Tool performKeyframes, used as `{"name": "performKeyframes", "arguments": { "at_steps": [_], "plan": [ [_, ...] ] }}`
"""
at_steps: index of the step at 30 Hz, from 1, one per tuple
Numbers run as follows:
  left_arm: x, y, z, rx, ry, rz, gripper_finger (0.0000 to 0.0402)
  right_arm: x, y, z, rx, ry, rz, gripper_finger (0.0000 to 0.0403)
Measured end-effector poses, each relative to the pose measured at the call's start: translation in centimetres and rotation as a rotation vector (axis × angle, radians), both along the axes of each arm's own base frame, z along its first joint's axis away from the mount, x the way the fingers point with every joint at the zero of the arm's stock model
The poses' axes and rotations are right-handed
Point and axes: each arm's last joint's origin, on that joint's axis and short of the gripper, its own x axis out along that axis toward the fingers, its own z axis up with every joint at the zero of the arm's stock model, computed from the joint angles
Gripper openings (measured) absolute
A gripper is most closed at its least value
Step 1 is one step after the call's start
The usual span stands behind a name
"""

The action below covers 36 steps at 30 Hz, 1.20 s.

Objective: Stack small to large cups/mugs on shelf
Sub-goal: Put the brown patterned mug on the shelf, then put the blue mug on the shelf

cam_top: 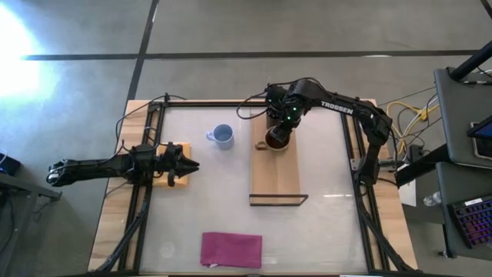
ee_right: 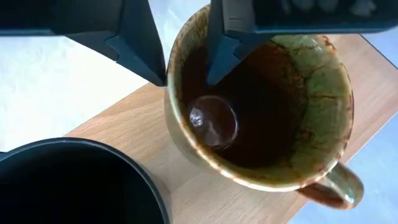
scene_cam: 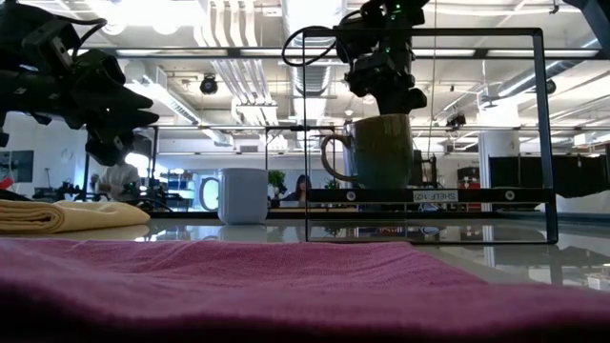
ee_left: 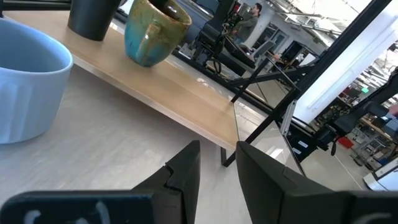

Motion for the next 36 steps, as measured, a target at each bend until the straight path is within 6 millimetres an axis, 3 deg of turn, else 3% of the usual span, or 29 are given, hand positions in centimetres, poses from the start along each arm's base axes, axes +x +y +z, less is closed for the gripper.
{"name": "performKeyframes", "arguments": {
  "at_steps": [8, 19, 25, 28, 33, 36],
  "plan": [
    [0.0, 0.0, 0.0, 0.0, 0.0, 0.0, 0.0089, -0.1, -0.1, 0.0, -0.034, 0.015, -0.016, 0.0144],
    [0.0, 0.0, 0.0, 0.0, 0.0, 0.0, 0.0089, -0.5, 0.3, 0.9, -0.052, -0.001, -0.006, 0.0148],
    [0.0, 0.0, 0.0, 0.0, 0.0, 0.0, 0.0089, -1.9, 1.1, 3.3, -0.11, -0.067, -0.01, 0.0148],
    [0.0, 0.0, 0.0, 0.0, 0.0, 0.0, 0.0089, -1.8, 2.3, 5.3, -0.113, -0.198, 0.011, 0.0148],
    [0.0, 0.0, 0.0, 0.0, 0.0, 0.0, 0.0089, 0.9, 5.0, 8.3, -0.149, -0.486, 0.037, 0.0148],
    [0.0, 0.0, 0.0, 0.0, 0.0, 0.0, 0.0089, 2.8, 5.5, 9.7, -0.139, -0.596, -0.005, 0.0148]
  ]
}}
